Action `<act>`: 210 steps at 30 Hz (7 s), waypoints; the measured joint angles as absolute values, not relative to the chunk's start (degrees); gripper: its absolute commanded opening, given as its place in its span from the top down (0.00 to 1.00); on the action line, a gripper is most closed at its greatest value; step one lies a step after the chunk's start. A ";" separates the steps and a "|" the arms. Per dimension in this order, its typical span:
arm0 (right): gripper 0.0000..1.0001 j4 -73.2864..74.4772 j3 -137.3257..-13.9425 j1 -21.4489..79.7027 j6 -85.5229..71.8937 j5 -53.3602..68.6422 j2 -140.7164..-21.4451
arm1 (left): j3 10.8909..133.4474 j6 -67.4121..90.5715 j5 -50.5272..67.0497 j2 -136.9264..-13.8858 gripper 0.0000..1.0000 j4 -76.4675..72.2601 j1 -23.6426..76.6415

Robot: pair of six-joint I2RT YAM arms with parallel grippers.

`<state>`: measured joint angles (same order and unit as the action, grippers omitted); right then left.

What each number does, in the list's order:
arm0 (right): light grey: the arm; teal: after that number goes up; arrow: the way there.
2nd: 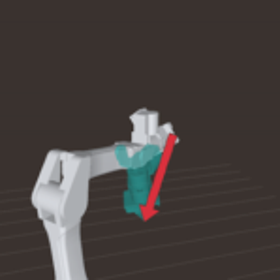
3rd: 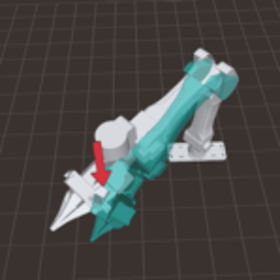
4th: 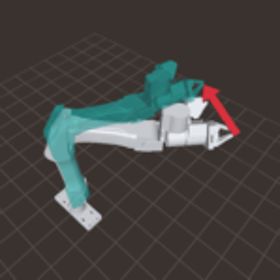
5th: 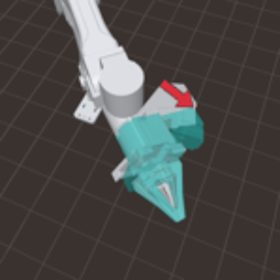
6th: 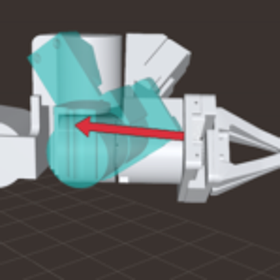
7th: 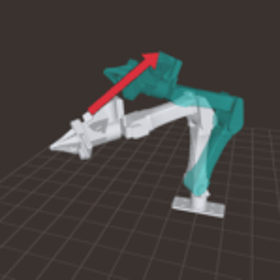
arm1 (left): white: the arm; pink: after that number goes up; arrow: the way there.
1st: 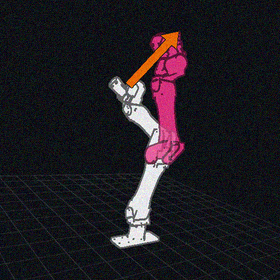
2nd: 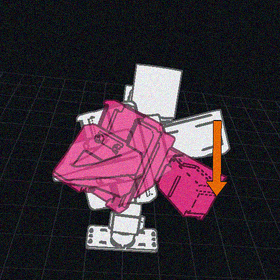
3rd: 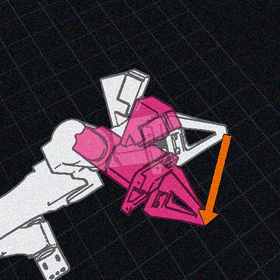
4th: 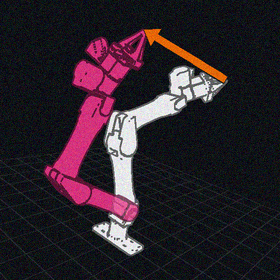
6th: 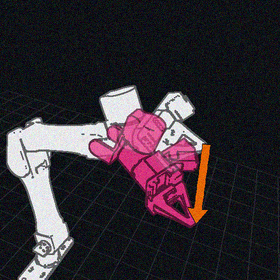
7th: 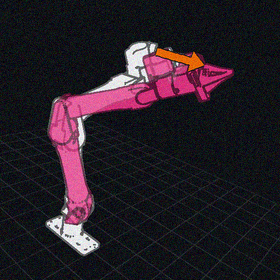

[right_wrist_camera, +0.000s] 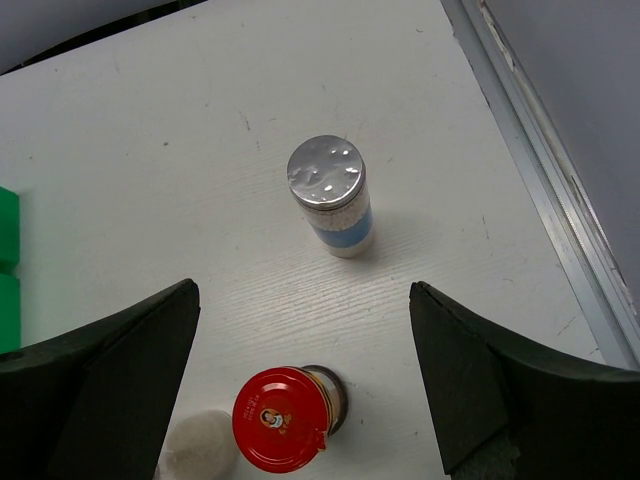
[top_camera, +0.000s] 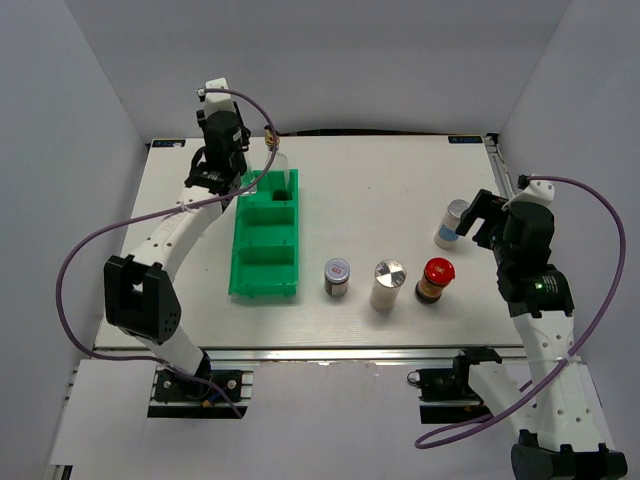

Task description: Organize the condiment bottles

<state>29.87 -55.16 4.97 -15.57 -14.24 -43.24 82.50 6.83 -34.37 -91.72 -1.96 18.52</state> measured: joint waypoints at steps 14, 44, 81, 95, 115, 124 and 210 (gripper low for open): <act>0.11 29.85 -55.16 4.97 -14.83 -15.73 -43.31 | 82.48 6.31 -31.40 -97.71 1.00 -9.61 18.50; 0.10 29.85 -55.16 4.97 -14.52 -18.11 -46.98 | 88.40 5.82 -32.45 -104.51 1.00 -10.48 18.46; 0.11 30.06 -55.16 4.97 -14.57 -17.89 -47.53 | 83.64 7.03 -25.91 -102.00 0.31 -7.38 18.39; 0.11 30.13 -55.18 4.97 -14.57 -17.34 -48.12 | 93.91 5.32 -28.97 -101.45 0.30 -2.20 18.39; 0.11 31.97 -62.50 4.97 -13.17 -16.12 -69.54 | 77.49 16.29 -36.60 -76.12 0.02 9.80 16.12; 0.11 31.29 -68.18 4.97 -12.58 -17.06 -86.13 | 65.49 23.62 -42.00 -64.55 0.02 13.69 16.01; 0.26 27.20 -111.66 50.92 -4.12 -10.20 -123.39 | 53.98 27.49 -35.48 -56.77 0.02 12.16 15.97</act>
